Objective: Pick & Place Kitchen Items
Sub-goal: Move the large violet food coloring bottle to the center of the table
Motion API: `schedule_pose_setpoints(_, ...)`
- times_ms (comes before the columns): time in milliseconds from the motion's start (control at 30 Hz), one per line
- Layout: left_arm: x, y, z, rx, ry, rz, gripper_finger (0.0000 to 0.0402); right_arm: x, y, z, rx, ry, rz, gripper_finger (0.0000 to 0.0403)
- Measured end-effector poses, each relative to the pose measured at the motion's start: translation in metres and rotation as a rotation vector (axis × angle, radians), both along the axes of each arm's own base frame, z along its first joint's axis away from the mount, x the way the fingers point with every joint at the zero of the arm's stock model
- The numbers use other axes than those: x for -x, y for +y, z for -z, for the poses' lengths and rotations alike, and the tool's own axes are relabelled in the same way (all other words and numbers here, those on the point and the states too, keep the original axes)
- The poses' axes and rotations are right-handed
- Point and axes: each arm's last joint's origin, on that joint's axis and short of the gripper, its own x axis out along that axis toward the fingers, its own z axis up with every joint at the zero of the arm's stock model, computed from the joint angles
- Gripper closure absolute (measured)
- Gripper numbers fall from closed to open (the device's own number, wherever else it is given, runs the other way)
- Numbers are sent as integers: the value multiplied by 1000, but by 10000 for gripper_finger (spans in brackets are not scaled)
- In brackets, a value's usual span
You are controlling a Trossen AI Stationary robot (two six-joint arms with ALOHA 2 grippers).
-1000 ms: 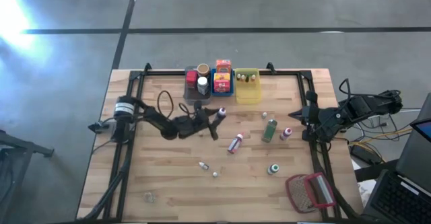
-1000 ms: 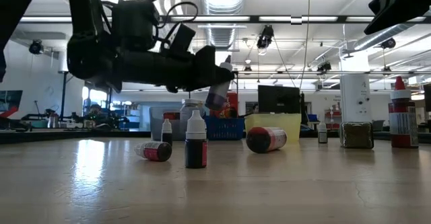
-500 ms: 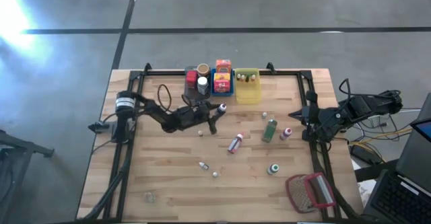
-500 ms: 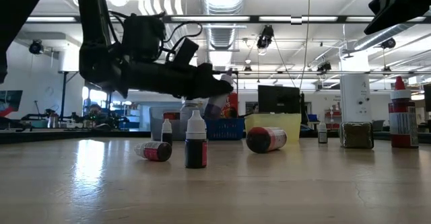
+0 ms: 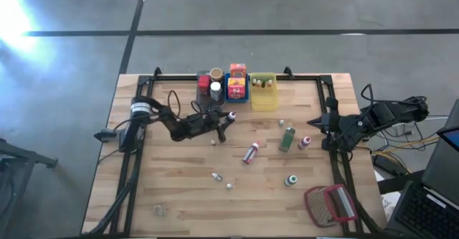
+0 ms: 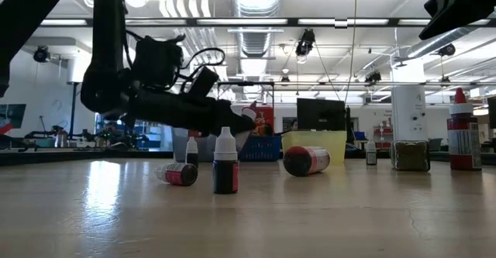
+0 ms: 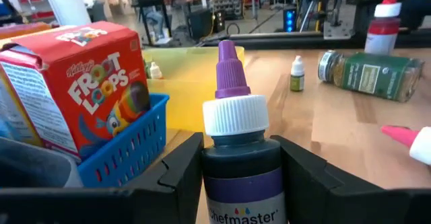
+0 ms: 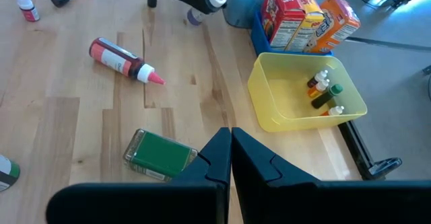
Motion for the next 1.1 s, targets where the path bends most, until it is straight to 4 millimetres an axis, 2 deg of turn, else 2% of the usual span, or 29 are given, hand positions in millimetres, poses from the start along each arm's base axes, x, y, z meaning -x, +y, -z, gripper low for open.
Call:
schedule_pose_setpoints(233,3,0,14,9,45,4,238,0,0,0,0,0,0,394)
schedule_pose_setpoints(400,6,-1,21,76,81,22,238,0,0,0,0,0,-1,394)
schedule_pose_setpoints(900,5,-5,20,43,81,46,238,0,0,0,0,0,0,394)
schedule_pose_setpoints(1100,5,-6,22,25,103,59,222,0,0,0,0,1,0,394)
